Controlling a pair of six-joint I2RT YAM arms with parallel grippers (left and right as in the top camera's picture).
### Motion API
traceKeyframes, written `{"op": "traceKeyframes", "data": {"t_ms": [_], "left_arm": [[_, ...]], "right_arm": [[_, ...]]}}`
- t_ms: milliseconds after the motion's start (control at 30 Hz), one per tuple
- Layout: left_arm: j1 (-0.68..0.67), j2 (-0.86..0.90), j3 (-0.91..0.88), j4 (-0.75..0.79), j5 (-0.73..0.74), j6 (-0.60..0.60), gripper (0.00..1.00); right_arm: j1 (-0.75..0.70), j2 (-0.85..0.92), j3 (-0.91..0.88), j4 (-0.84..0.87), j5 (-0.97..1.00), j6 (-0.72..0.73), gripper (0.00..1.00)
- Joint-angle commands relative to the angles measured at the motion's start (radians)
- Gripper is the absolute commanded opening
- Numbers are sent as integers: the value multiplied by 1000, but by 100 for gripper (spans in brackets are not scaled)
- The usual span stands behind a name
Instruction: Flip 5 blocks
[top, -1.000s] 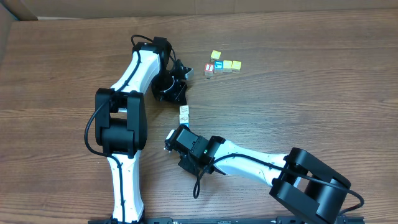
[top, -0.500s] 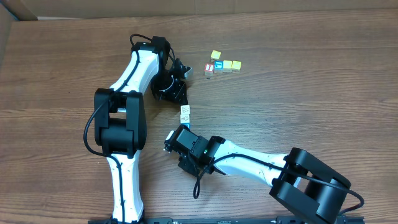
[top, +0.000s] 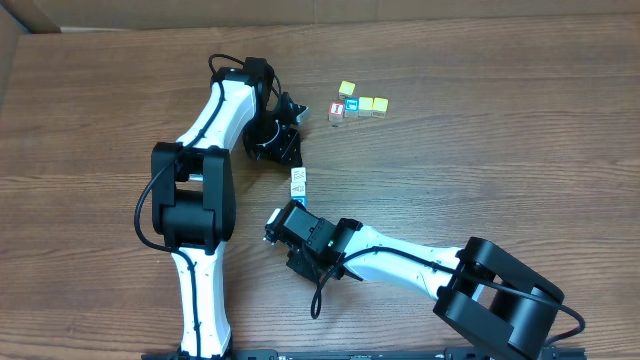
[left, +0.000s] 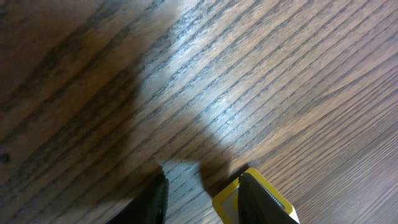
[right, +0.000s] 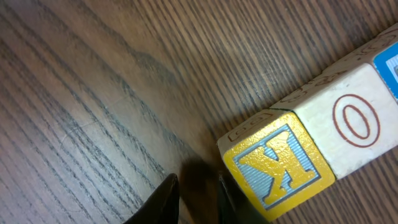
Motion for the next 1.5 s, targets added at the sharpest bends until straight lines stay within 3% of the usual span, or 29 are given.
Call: {"op": "traceKeyframes", "data": {"t_ms": [0, 233, 267, 333, 400, 767, 900, 1000, 1067, 1133, 1233, 1467], "left_arm": [[-6, 10, -5, 3, -24, -7, 34], [-6, 10, -5, 3, -24, -7, 42], [-6, 10, -5, 2, -24, -7, 36], [-6, 10, -5, 2, -24, -7, 13], [-6, 10, -5, 2, -24, -8, 4], [-6, 10, -5, 36, -65, -50, 5], [-6, 10, -5, 72, -125, -119, 18], [-6, 10, -5, 95, -125, -147, 22], [-6, 10, -5, 109, -125, -167, 18], [-6, 10, -5, 122, -129, -192, 4], [-5, 9, -3, 138, -129, -238, 4], [31, -6, 61, 131, -146, -364, 4]], "right_arm": [[-14, 8, -4, 12, 33, 3, 24], [-14, 8, -4, 12, 32, 4, 27], [-14, 8, -4, 12, 32, 4, 27], [-14, 8, -4, 12, 32, 4, 28], [-14, 8, -4, 12, 32, 4, 28], [-14, 8, -3, 13, 25, 4, 27], [-14, 8, -3, 13, 25, 4, 28], [-14, 8, -3, 13, 23, 3, 28], [-14, 8, -3, 13, 22, 4, 28], [-14, 8, -3, 13, 21, 4, 24], [-14, 2, 10, -4, -14, 4, 15], [-14, -80, 81, -79, -110, 44, 11]]}}
